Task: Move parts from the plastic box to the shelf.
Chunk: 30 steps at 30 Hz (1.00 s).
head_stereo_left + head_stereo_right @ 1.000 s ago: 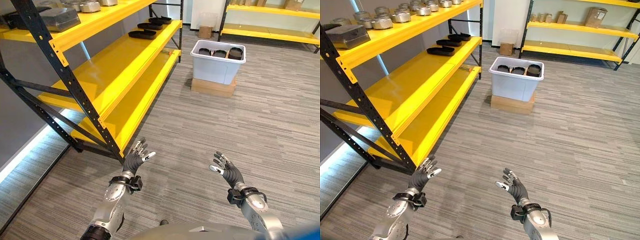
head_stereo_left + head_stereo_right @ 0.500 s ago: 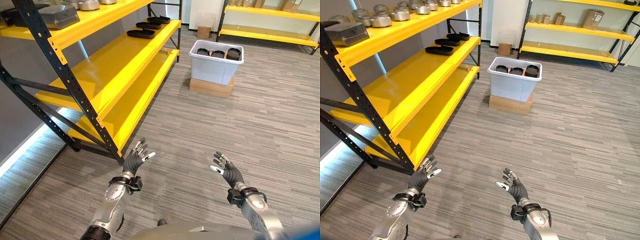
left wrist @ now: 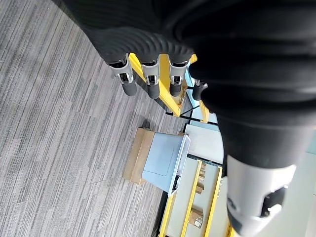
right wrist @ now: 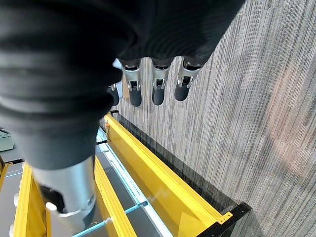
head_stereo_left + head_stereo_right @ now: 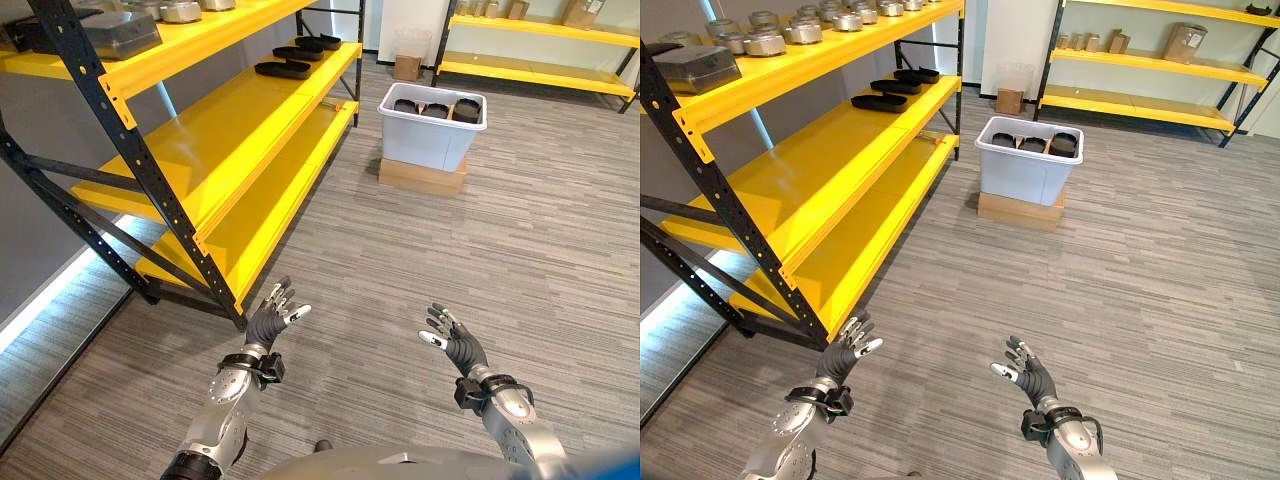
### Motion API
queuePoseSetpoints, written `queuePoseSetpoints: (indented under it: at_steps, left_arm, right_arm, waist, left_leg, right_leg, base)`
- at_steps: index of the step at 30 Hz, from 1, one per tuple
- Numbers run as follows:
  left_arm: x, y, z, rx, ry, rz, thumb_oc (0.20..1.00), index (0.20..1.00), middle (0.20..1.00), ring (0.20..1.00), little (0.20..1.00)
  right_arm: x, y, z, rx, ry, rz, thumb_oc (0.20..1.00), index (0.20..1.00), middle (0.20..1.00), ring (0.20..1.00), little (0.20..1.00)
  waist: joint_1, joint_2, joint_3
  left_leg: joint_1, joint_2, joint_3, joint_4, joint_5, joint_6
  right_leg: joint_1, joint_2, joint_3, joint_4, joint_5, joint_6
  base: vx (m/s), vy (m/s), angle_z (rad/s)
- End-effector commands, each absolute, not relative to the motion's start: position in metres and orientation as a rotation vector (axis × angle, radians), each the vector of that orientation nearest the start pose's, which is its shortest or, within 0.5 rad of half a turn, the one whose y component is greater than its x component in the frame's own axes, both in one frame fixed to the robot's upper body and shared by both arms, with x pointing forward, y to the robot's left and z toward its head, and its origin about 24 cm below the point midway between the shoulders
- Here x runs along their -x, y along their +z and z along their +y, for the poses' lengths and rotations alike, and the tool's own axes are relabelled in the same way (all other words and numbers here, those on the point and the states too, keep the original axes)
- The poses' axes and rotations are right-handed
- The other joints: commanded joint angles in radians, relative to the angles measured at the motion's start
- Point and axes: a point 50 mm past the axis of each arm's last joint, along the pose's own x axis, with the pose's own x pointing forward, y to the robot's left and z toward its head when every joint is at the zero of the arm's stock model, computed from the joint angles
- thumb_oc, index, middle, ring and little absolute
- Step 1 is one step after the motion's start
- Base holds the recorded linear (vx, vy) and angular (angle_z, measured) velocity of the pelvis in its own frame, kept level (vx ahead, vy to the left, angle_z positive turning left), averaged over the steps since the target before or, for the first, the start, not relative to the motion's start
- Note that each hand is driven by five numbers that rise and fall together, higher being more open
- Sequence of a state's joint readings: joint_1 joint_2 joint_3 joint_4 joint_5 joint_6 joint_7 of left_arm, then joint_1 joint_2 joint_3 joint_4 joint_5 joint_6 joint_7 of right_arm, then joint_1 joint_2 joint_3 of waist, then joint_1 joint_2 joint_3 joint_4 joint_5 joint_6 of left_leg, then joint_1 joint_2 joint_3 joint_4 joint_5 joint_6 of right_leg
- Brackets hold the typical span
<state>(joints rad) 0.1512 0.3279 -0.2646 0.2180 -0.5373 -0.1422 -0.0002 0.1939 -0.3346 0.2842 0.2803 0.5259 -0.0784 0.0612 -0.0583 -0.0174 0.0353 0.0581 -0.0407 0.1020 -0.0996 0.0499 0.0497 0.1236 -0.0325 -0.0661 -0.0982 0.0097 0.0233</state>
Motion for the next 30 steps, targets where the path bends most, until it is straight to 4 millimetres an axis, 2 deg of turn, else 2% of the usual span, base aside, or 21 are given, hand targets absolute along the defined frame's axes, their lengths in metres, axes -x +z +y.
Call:
queuePoseSetpoints:
  at_steps: [1, 11, 16, 17, 22, 24, 27, 28, 30]
  left_arm:
    - [-0.215, -0.013, 0.181, 0.155, -0.113, 0.197, 1.0, 1.0, 1.0, 1.0, 1.0]
    - [-0.214, -0.013, 0.183, 0.134, -0.112, 0.197, 1.0, 1.0, 1.0, 1.0, 1.0]
    - [-0.216, -0.011, 0.185, 0.131, -0.11, 0.187, 1.0, 1.0, 1.0, 1.0, 1.0]
    - [-0.218, -0.01, 0.185, 0.131, -0.112, 0.182, 1.0, 1.0, 1.0, 1.0, 1.0]
    - [-0.221, -0.007, 0.185, 0.14, -0.107, 0.167, 1.0, 1.0, 1.0, 1.0, 1.0]
    - [-0.222, -0.008, 0.185, 0.154, -0.11, 0.169, 1.0, 1.0, 1.0, 1.0, 1.0]
    - [-0.221, -0.009, 0.185, 0.168, -0.102, 0.175, 1.0, 1.0, 1.0, 1.0, 1.0]
    - [-0.218, -0.01, 0.185, 0.18, -0.106, 0.18, 1.0, 1.0, 1.0, 1.0, 1.0]
    - [-0.217, -0.009, 0.185, 0.18, -0.109, 0.178, 1.0, 1.0, 1.0, 1.0, 1.0]
  right_arm:
    - [-0.196, -0.044, -0.18, -0.202, 0.138, 0.377, 1.0, 1.0, 1.0, 1.0, 1.0]
    - [-0.197, -0.043, -0.182, -0.2, 0.141, 0.375, 1.0, 1.0, 1.0, 1.0, 1.0]
    - [-0.2, -0.039, -0.183, -0.204, 0.142, 0.358, 1.0, 1.0, 1.0, 1.0, 1.0]
    - [-0.201, -0.039, -0.183, -0.205, 0.143, 0.353, 1.0, 1.0, 1.0, 1.0, 1.0]
    - [-0.206, -0.034, -0.184, -0.206, 0.143, 0.328, 1.0, 1.0, 1.0, 1.0, 1.0]
    - [-0.207, -0.032, -0.186, -0.2, 0.139, 0.317, 1.0, 1.0, 1.0, 1.0, 1.0]
    - [-0.209, -0.029, -0.189, -0.203, 0.13, 0.298, 1.0, 1.0, 1.0, 1.0, 1.0]
    - [-0.207, -0.026, -0.194, -0.199, 0.122, 0.284, 1.0, 1.0, 1.0, 1.0, 1.0]
    - [-0.206, -0.026, -0.196, -0.198, 0.117, 0.284, 1.0, 1.0, 1.0, 1.0, 1.0]
  waist:
    - [0.017, -0.002, -0.007]
    - [0.016, 0.003, -0.002]
    - [0.014, 0.009, 0.017]
    - [0.012, 0.011, 0.028]
    - [0.009, 0.007, 0.051]
    - [0.012, 0.005, 0.064]
    - [0.011, 0.004, 0.067]
    - [0.009, -0.001, 0.065]
    - [0.008, -0.003, 0.067]
  left_leg:
    - [0.043, 0.124, -0.018, 0.012, -0.068, -0.091]
    - [0.042, 0.128, -0.025, 0.012, -0.068, -0.092]
    - [0.03, 0.134, -0.034, 0.042, -0.078, -0.087]
    - [0.013, 0.137, -0.041, 0.075, -0.09, -0.084]
    - [-0.037, 0.149, -0.052, 0.157, -0.111, -0.088]
    - [-0.06, 0.154, -0.059, 0.209, -0.126, -0.091]
    - [-0.067, 0.16, -0.061, 0.224, -0.128, -0.094]
    - [-0.071, 0.179, -0.072, 0.242, -0.131, -0.1]
    - [-0.073, 0.187, -0.077, 0.253, -0.127, -0.104]
  right_leg:
    - [-0.026, -0.086, 0.006, 0.021, -0.003, 0.09]
    - [-0.029, -0.082, 0.004, 0.037, -0.017, 0.085]
    - [-0.071, -0.08, 0.008, 0.135, -0.054, 0.08]
    - [-0.098, -0.078, 0.01, 0.185, -0.071, 0.078]
    - [-0.148, -0.07, 0.008, 0.276, -0.105, 0.071]
    - [-0.163, -0.062, 0.009, 0.306, -0.123, 0.059]
    - [-0.171, -0.054, 0.006, 0.325, -0.131, 0.052]
    - [-0.179, -0.032, 0.009, 0.349, -0.155, 0.034]
    - [-0.18, -0.021, 0.009, 0.355, -0.163, 0.025]
  base:
    - [0.0, 0.0, 0.0]
    - [0.0, -0.002, 0.0]
    - [0.0, -0.007, 0.0]
    - [0.0, 0.0, 0.0]
    - [-0.01, -0.045, 0.07]
    - [0.02, -0.098, 0.12]
    - [0.06, -0.127, 0.08]
    - [0.07, -0.131, -0.01]
    - [0.08, -0.174, -0.01]
